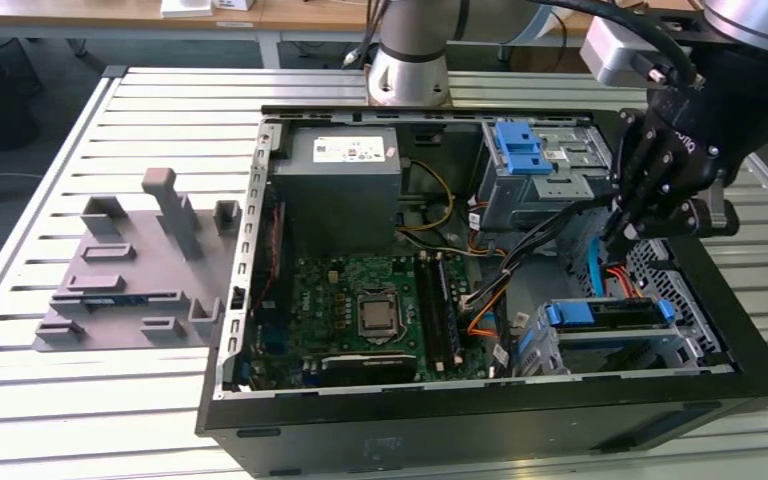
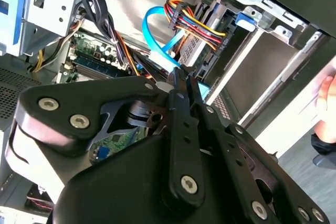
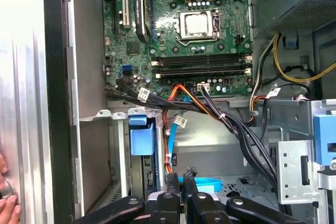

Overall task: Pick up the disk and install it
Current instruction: 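Insert the second disk wire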

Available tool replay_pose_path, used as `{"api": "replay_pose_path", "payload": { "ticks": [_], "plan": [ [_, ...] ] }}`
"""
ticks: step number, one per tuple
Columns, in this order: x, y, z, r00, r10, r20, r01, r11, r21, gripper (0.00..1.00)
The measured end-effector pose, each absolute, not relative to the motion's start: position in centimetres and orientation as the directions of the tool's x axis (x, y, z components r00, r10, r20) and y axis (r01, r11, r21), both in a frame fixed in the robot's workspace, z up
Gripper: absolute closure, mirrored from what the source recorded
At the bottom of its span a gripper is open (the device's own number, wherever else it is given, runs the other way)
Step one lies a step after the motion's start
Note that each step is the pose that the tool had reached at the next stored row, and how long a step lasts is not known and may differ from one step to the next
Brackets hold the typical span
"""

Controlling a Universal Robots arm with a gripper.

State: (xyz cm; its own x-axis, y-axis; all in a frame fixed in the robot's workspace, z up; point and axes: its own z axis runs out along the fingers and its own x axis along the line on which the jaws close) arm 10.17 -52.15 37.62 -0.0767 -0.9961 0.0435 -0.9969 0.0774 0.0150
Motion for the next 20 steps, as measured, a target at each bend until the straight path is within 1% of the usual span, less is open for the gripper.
{"api": "replay_pose_path", "payload": {
  "ticks": [6,8,9,11,13,20],
  "plan": [
    [10.2,-52.2,37.8,-0.077,-0.995,0.062,-0.997,0.078,0.014,0.82],
    [10.2,-52.1,37.8,-0.077,-0.994,0.073,-0.997,0.078,0.013,0.81],
    [10.2,-52.2,37.8,-0.077,-0.994,0.081,-0.997,0.078,0.012,0.75],
    [10.2,-52.2,37.8,-0.077,-0.992,0.097,-0.997,0.078,0.011,0.75],
    [10.2,-52.2,37.6,-0.077,-0.991,0.107,-0.997,0.078,0.01,0.75],
    [10.2,-52.2,36.3,-0.077,-0.991,0.113,-0.997,0.078,0.01,0.75]
  ]
}}
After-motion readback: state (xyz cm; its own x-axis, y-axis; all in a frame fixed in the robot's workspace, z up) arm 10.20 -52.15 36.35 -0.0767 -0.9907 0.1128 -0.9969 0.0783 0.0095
